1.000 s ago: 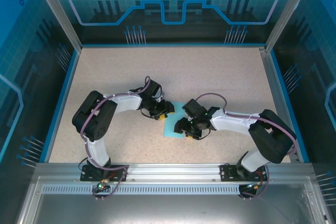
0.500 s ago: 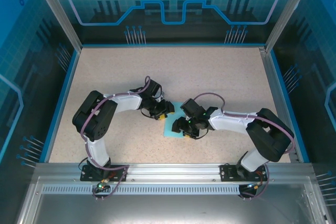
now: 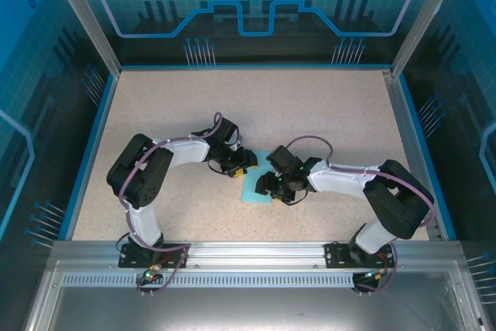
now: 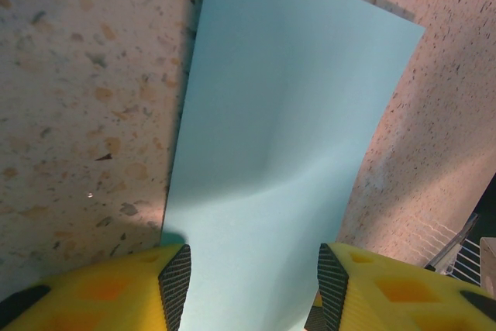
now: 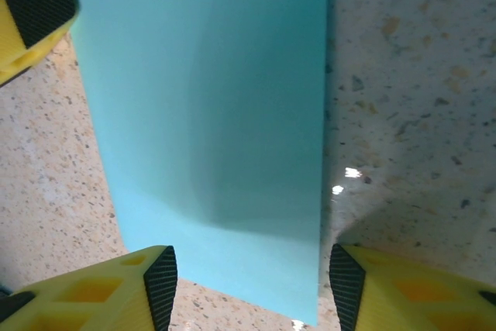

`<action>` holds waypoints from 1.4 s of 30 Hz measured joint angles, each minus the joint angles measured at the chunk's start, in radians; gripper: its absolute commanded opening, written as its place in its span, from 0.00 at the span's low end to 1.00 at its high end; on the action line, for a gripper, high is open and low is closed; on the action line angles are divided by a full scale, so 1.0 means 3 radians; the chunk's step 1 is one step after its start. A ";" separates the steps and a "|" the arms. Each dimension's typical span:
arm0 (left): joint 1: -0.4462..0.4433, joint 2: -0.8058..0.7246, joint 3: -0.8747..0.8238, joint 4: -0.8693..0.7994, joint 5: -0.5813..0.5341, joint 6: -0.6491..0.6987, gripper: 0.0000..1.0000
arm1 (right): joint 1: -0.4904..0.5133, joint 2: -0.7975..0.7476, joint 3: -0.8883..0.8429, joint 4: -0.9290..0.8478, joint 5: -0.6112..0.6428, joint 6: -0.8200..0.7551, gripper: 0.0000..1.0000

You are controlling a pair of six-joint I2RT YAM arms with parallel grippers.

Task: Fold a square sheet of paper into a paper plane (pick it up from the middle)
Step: Third fold the triangle at the center of the table.

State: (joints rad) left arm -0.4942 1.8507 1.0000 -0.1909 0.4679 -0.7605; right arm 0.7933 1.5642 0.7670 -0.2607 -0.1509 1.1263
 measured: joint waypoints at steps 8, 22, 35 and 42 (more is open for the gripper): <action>0.0000 0.0000 0.0000 0.0000 0.0000 0.0000 0.51 | 0.0000 0.0004 -0.0017 0.0203 -0.0214 0.0041 0.56; 0.0000 0.0000 0.0000 0.0000 -0.0001 0.0000 0.51 | 0.0022 -0.0278 -0.0276 0.0351 -0.0210 0.0327 0.25; 0.0000 -0.0009 0.0000 0.0003 0.0004 0.0000 0.51 | 0.0022 -0.0388 -0.0304 0.0406 -0.0108 0.0521 0.07; 0.0000 -0.0014 0.0000 0.0001 0.0004 0.0000 0.51 | 0.0022 -0.0076 -0.0069 0.0540 -0.0106 0.0470 0.07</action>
State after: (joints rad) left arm -0.4942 1.8465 1.0000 -0.1905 0.4690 -0.7605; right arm 0.7998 1.5414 0.7464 -0.0986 -0.1825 1.2675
